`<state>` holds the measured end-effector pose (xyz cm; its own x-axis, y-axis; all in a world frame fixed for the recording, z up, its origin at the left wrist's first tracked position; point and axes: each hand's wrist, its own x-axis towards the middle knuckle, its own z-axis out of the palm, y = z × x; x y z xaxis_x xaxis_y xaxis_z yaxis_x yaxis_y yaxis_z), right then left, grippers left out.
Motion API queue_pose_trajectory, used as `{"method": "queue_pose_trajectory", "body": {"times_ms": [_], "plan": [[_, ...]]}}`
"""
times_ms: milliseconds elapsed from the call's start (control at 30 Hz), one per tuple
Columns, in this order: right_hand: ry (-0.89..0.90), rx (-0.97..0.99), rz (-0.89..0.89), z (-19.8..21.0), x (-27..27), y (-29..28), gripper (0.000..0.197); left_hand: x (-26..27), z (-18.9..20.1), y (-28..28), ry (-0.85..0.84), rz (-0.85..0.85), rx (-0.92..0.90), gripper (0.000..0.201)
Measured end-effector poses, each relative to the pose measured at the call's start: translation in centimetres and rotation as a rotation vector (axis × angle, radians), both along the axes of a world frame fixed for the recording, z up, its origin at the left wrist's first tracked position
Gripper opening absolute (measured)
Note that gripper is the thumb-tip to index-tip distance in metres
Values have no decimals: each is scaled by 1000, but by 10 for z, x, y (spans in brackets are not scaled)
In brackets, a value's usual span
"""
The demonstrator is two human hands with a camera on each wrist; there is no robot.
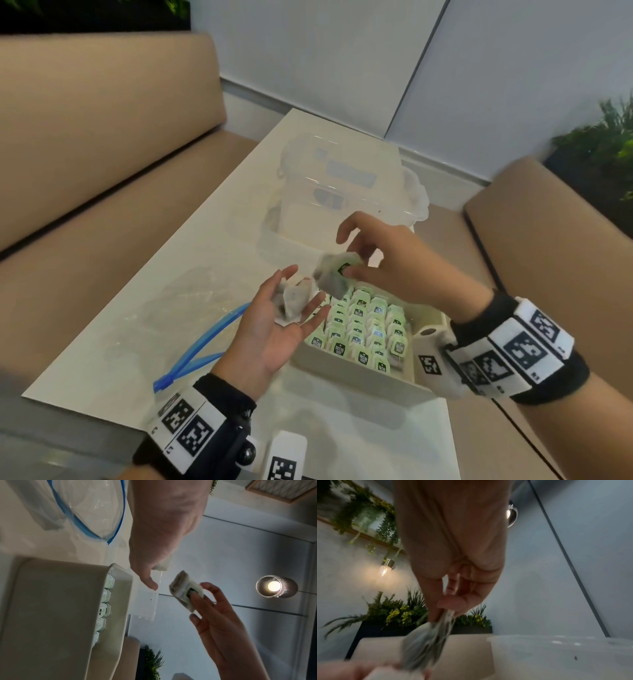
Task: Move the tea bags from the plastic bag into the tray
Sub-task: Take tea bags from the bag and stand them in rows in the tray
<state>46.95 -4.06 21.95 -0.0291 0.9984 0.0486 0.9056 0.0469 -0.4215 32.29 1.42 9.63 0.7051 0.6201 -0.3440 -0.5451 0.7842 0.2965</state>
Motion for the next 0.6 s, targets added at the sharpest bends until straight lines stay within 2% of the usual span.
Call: {"method": "queue_pose_trajectory", "body": {"times_ms": [100,167,267,367,500,600], "plan": [[100,-143,118,10,-6,2,27,1,1,-1,14,-107,-6,48],[58,-175,165,3,-12,8,20,1,6,-6,-54,-185,-46,55],[-36,-126,148,-14,-17,16,19,-2,13,-12,-133,-259,-65,48],[-50,-72,105,-23,-16,19,21,-6,17,-13,-122,-272,-22,38],[60,-49,66,-25,-13,20,25,-7,20,-11,-96,-213,-71,30],[154,-59,43,-22,-11,22,26,-6,18,-9,-84,-199,-57,38]]}}
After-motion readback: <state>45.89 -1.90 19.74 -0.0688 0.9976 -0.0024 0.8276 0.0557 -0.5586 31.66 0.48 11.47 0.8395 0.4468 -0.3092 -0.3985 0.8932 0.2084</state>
